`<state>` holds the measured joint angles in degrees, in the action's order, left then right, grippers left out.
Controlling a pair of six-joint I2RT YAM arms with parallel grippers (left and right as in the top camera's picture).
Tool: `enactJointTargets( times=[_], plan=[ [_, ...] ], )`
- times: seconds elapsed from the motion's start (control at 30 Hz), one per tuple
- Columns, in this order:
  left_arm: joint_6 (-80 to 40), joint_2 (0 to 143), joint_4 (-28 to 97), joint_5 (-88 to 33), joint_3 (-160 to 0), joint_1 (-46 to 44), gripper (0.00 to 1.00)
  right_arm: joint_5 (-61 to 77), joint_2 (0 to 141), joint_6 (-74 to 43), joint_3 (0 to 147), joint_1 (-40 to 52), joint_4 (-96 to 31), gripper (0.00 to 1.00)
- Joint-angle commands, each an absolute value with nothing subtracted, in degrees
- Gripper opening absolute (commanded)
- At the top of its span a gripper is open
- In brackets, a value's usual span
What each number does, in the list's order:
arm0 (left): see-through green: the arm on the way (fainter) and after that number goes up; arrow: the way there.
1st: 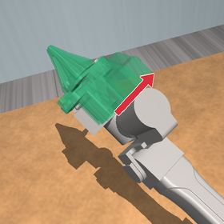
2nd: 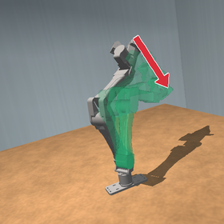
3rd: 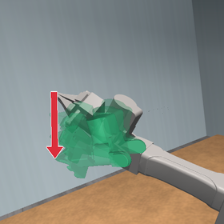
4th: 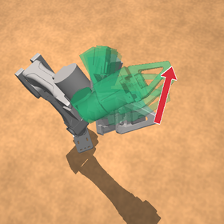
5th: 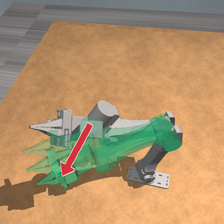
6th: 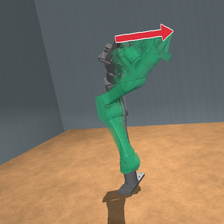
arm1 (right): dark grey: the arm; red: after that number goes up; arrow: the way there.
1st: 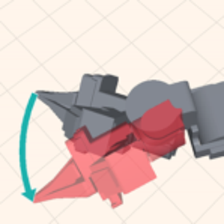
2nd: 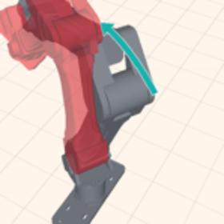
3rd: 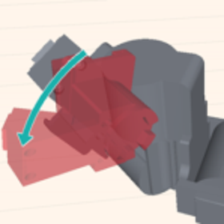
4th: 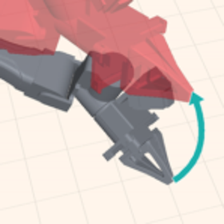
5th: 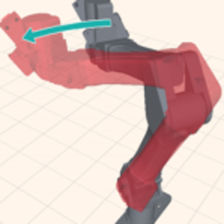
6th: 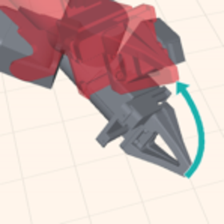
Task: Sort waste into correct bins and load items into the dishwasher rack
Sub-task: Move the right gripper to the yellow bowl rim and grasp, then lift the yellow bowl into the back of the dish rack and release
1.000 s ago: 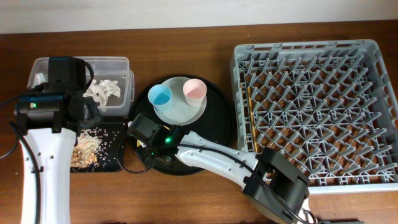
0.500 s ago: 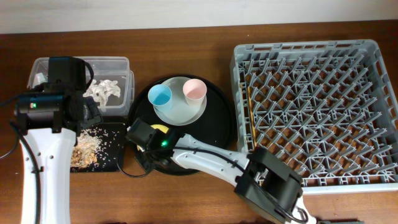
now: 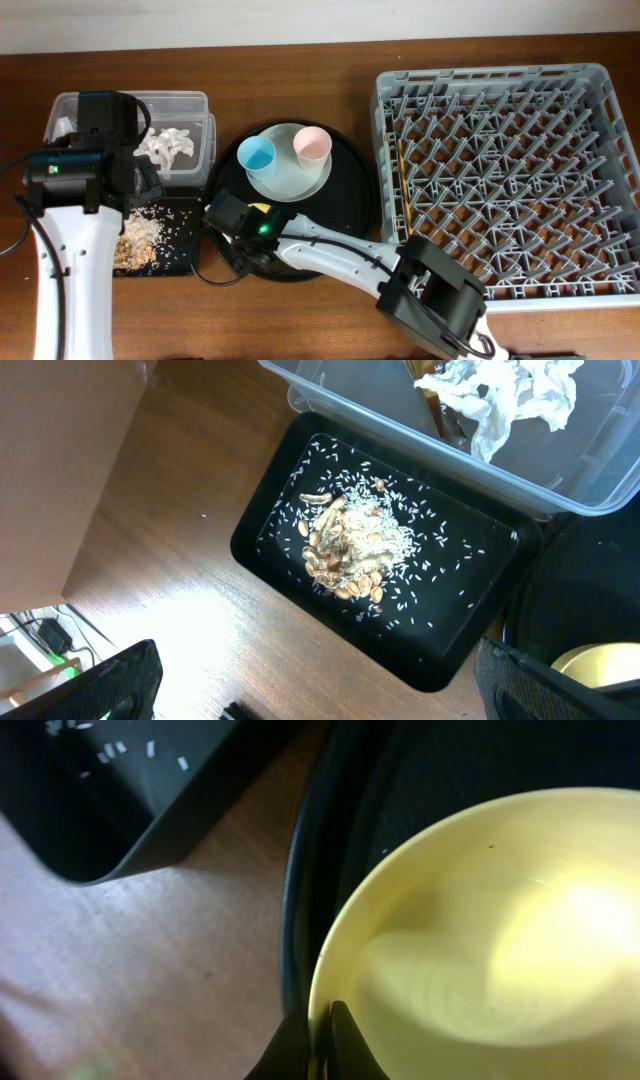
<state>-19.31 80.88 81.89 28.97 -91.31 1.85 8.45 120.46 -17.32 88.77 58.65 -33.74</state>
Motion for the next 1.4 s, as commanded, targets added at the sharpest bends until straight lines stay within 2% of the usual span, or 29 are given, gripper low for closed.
enactJointTargets(
  times=[0.0, 0.3, 0.4, 0.47, 0.57, 0.6, 0.63, 0.7, 0.87, 1.07, 1.37],
  plan=[
    [-19.0, 80.2, 82.0, 29.6, -91.9, 2.0, 0.99, 16.2, 116.6, -18.3, 88.9, 58.8, -34.9, 0.04],
    [-19.0, 80.2, 82.0, 29.6, -91.9, 2.0, 0.99, 16.6, 97.7, -17.7, 88.8, 52.2, -44.9, 0.04],
    [-19.0, 80.2, 82.0, 29.6, -91.9, 2.0, 0.99, 18.3, 92.5, -14.2, 88.8, 43.5, -46.1, 0.04],
    [-19.0, 80.2, 82.0, 29.6, -91.9, 2.0, 0.99, 28.1, 91.3, -10.0, 88.8, 32.6, -43.9, 0.04],
    [-19.0, 80.2, 82.0, 29.6, -91.9, 2.0, 0.99, 44.5, 93.1, -9.0, 88.8, 19.2, -37.5, 0.04],
    [-19.0, 80.2, 82.0, 29.6, -91.9, 2.0, 0.99, 55.3, 94.8, -9.1, 88.8, 12.4, -31.0, 0.04],
    [-19.0, 80.2, 82.0, 29.6, -91.9, 2.0, 0.99, 59.6, 95.7, -10.1, 88.8, 9.2, -27.7, 0.04],
    [-19.0, 80.2, 82.0, 29.6, -91.9, 2.0, 0.99, 66.3, 98.3, -11.4, 88.8, 2.6, -22.4, 0.04],
    [-19.0, 80.2, 82.0, 29.6, -91.9, 2.0, 0.99, 76.5, 107.7, -11.2, 88.8, -9.6, -18.7, 0.04],
    [-19.0, 80.2, 82.0, 29.6, -91.9, 2.0, 0.99, 86.6, 119.6, -11.2, 88.8, -17.4, -14.8, 0.04],
    [-19.0, 80.2, 82.0, 29.6, -91.9, 2.0, 0.99, 88.7, 120.6, -11.1, 88.7, -23.7, -17.0, 0.04]
  ],
)
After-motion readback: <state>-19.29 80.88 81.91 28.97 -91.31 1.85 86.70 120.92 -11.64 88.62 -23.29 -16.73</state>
